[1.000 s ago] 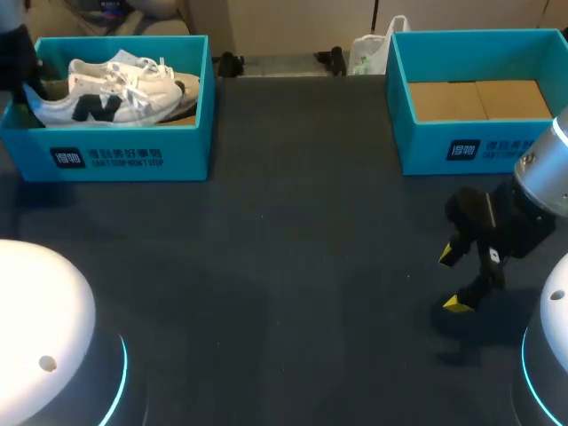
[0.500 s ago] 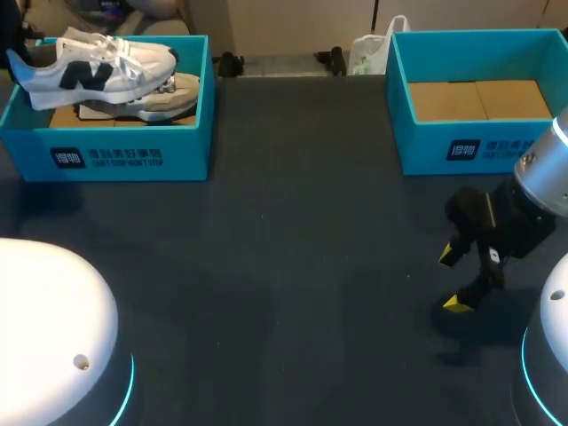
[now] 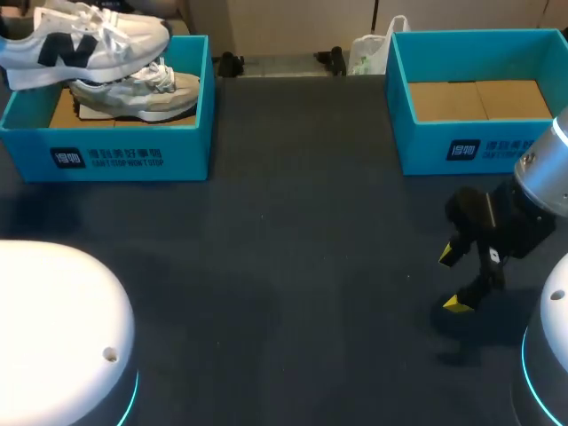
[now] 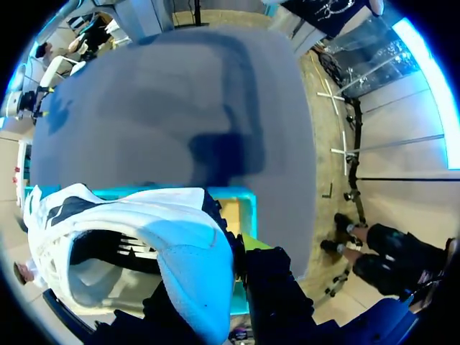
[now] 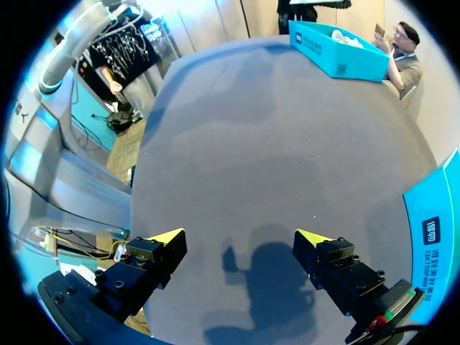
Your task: Take the shoe out of the shoebox, open the shoe tongue, remove and reinsert the insole, then place the shoe into the shoebox
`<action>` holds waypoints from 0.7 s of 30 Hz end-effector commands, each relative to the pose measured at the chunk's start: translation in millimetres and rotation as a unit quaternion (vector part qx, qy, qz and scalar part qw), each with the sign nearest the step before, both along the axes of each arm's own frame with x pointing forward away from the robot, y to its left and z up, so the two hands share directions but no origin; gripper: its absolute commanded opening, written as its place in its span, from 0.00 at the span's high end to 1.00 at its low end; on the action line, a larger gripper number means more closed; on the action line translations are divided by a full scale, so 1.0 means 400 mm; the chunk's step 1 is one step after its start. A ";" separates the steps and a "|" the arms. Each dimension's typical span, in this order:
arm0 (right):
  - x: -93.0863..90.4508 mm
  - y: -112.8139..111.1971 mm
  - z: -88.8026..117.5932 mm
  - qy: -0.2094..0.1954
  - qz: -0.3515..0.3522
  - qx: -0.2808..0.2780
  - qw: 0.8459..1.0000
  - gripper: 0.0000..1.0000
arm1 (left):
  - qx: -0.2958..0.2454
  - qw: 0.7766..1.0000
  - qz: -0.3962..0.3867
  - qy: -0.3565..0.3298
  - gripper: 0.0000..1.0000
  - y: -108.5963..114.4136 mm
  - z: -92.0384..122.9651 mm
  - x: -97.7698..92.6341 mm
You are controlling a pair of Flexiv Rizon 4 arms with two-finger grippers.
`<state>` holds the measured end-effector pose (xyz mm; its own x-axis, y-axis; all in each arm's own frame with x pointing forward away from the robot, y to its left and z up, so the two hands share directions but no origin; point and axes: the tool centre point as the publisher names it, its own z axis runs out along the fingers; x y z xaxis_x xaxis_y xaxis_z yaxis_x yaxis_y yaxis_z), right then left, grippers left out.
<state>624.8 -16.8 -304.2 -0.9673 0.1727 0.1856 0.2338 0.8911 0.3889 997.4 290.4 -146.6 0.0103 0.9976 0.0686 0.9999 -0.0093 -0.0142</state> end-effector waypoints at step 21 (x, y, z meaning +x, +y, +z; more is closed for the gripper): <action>-0.004 -0.001 0.000 -0.001 -0.001 0.000 1.000 0.00 | 0.030 0.999 -0.019 -0.012 1.00 -0.165 -0.022 -0.276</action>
